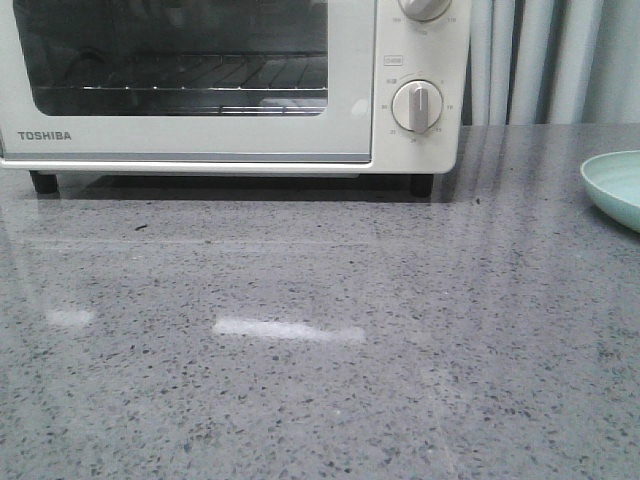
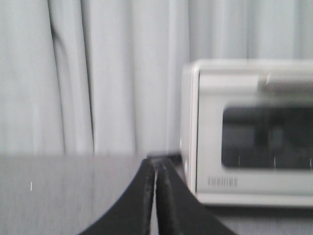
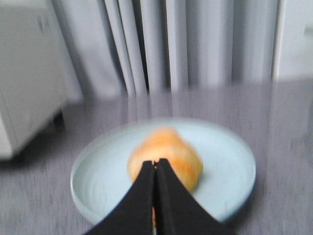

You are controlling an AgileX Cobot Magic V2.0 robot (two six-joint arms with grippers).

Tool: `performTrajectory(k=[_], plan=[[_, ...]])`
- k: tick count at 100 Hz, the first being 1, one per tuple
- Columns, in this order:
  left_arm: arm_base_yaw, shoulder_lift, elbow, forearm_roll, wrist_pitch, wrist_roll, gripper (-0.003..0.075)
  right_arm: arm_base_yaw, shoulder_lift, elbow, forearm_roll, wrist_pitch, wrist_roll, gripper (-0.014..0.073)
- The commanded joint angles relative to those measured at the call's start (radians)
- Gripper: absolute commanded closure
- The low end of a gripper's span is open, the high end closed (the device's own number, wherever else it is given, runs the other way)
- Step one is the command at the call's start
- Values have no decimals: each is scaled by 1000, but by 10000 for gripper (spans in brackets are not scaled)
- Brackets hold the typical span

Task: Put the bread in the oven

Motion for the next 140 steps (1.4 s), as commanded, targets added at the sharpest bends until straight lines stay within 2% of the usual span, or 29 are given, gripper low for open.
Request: performTrajectory(k=[1,10,15,29,41,53,67,75,82,87,94,100,107,117,140], plan=[[-8,-28,23,0,-190,-2,741,-6,-23,12,6,-255,-4,670],[-8,-28,23,0,-237,-2,741,-6,-23,12,8,-390,51,670],[-8,-28,23,-2,-266,-4,741,-6,-23,12,8,-421,165,670],[-10,-28,23,-2,-359,-73,741,-6,-21,12,8,-394,421,670],[-10,-28,23,-2,-424,-169,741,-6,-21,12,8,-368,423,670],[-10,-28,16,-8,-431,-169,741,-6,-21,12,8,-430,423,670],[-10,-28,16,-8,-431,-169,742,-6,-21,-16,8,-414,423,670],[-10,-28,12,-8,-431,-184,742,-6,-21,-61,5,-291,423,669],[-10,-28,4,-8,-421,-236,742,-6,-19,-124,-47,-109,413,669],[-10,-24,-17,-8,-363,-314,742,-6,-10,-177,-95,32,401,669],[-10,-12,-75,5,-203,-411,742,-6,15,-258,-150,165,358,669],[-10,11,-127,47,-98,-421,742,-6,46,-328,-153,230,273,669],[-10,48,-179,133,-74,-421,742,-6,93,-398,-153,262,198,669],[-10,113,-257,177,-68,-421,742,-6,170,-492,-153,303,194,669],[-10,295,-457,230,12,-421,742,-6,400,-729,-151,545,194,669]])
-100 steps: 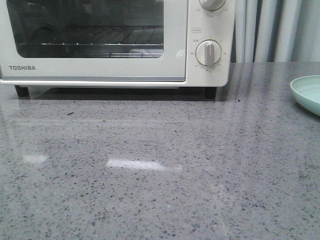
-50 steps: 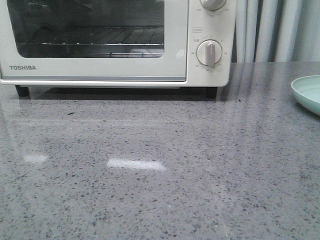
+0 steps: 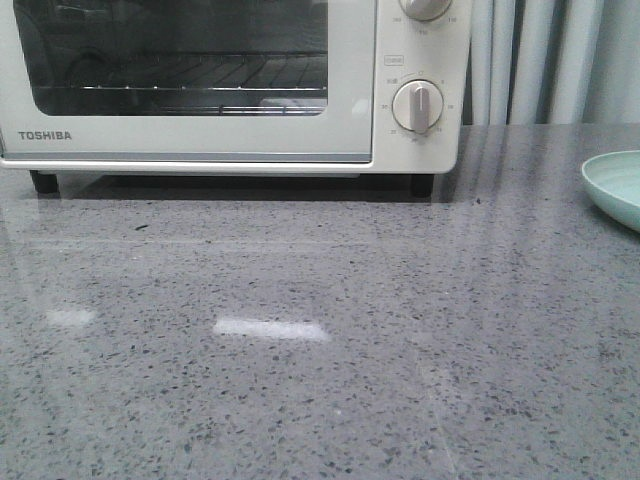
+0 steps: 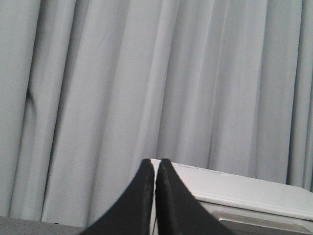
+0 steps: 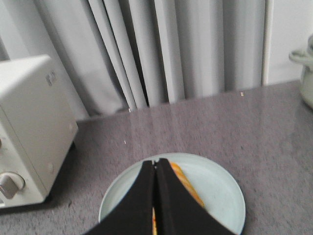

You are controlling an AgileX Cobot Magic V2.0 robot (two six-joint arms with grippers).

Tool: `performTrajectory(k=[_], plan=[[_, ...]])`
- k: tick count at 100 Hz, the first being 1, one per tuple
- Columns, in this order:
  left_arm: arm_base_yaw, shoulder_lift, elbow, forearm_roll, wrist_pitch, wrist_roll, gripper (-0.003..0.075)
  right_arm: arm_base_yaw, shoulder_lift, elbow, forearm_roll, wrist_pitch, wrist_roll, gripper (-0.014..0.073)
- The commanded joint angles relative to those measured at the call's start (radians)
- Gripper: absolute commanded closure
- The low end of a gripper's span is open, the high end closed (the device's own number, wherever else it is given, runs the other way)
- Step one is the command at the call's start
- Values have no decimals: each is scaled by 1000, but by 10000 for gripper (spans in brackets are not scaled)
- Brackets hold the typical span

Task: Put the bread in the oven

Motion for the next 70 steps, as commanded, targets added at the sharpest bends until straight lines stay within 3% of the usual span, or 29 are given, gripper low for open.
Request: performTrajectory(k=[1,20,53,70], plan=[[-8,80,-104,41,-10,-10,742,-6,101,-113,-12,20,-16,669],[-68,237,-246,66,61,-10,741,-6,230,-273,-12,83,-18,669],[-427,531,-535,116,404,-8,741,-2,379,-453,-12,217,-32,669],[-503,677,-665,119,513,-8,741,11,386,-466,-12,222,-32,669]])
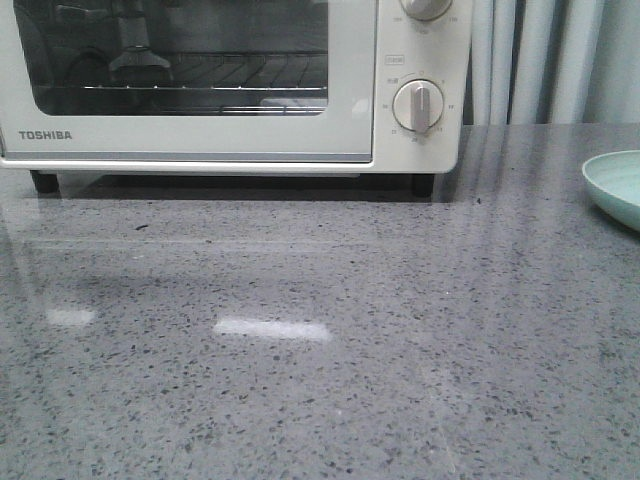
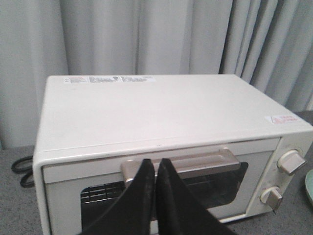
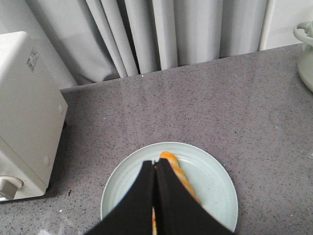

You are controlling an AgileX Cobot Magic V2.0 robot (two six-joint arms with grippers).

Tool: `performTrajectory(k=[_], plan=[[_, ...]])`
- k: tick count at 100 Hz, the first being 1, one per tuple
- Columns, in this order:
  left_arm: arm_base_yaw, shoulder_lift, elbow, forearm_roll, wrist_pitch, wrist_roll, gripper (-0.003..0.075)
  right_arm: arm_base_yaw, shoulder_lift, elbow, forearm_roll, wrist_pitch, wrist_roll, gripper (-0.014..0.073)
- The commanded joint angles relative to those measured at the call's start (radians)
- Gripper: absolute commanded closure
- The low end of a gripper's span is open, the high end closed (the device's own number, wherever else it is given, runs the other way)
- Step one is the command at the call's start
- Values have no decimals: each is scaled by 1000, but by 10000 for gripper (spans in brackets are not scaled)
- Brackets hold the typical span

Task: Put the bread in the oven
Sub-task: 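Pull the toaster oven door down open with the left gripper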

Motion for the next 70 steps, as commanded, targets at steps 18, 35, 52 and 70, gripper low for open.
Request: performTrajectory(k=[18,35,52,70], plan=[[-25,197,-197,3,50,-9,741,4,8,-36,-12,-48,-13,669],[-25,304,-276,2,64,-9,741,4,8,-36,-12,-48,-13,669],[-25,406,-327,-31,79,-9,741,4,8,-36,-12,-48,-13,669],[-25,466,-340,-78,90,-9,741,31,8,-36,-12,-50,-13,669]])
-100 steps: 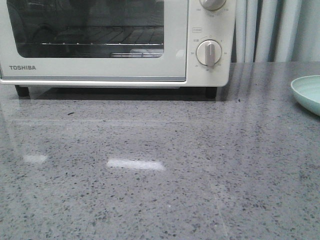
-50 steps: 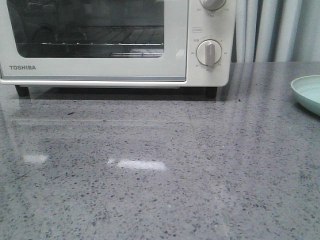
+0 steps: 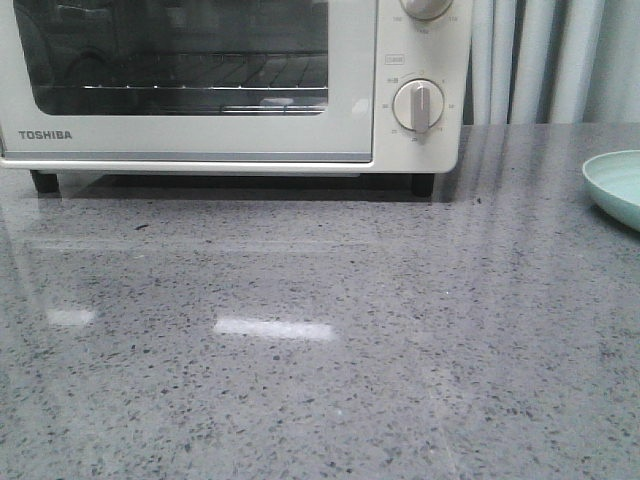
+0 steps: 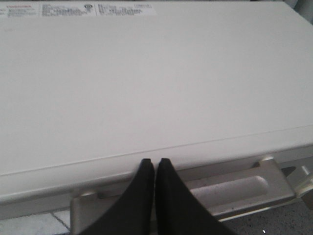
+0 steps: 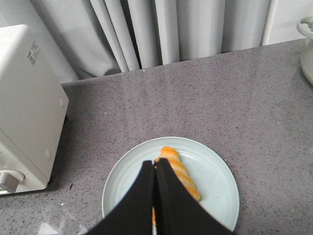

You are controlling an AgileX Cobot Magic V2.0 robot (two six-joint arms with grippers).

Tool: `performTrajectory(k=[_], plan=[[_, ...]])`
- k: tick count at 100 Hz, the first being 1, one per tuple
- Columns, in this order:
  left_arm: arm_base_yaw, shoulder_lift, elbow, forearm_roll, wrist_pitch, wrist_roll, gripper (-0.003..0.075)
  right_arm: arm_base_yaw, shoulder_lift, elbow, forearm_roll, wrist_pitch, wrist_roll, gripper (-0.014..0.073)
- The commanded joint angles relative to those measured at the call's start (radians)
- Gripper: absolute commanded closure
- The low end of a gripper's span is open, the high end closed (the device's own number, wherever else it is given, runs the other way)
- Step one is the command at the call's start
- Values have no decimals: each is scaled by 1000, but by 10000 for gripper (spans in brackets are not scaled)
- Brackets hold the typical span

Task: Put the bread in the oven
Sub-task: 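Pull the toaster oven door down open with the left gripper, then lower the right gripper and grasp the croissant on the plate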

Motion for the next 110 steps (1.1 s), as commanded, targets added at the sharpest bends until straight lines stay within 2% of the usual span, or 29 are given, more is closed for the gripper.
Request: performTrajectory(k=[1,34,53,88,110], plan=[[-8,-8,-40,-22,-48,-9,741,17,7,-34,-12,-69,-13,669],[-8,-8,25,-20,109,0,741,46,7,-34,-14,-71,-13,669],[-18,-94,185,-53,25,0,741,57,7,-34,-14,-71,-13,669],[-32,-463,474,-172,7,0,741,57,7,-34,-16,-57,-13,669],[-32,-755,521,-204,11,2,741,57,40,-34,-20,61,-64,648]])
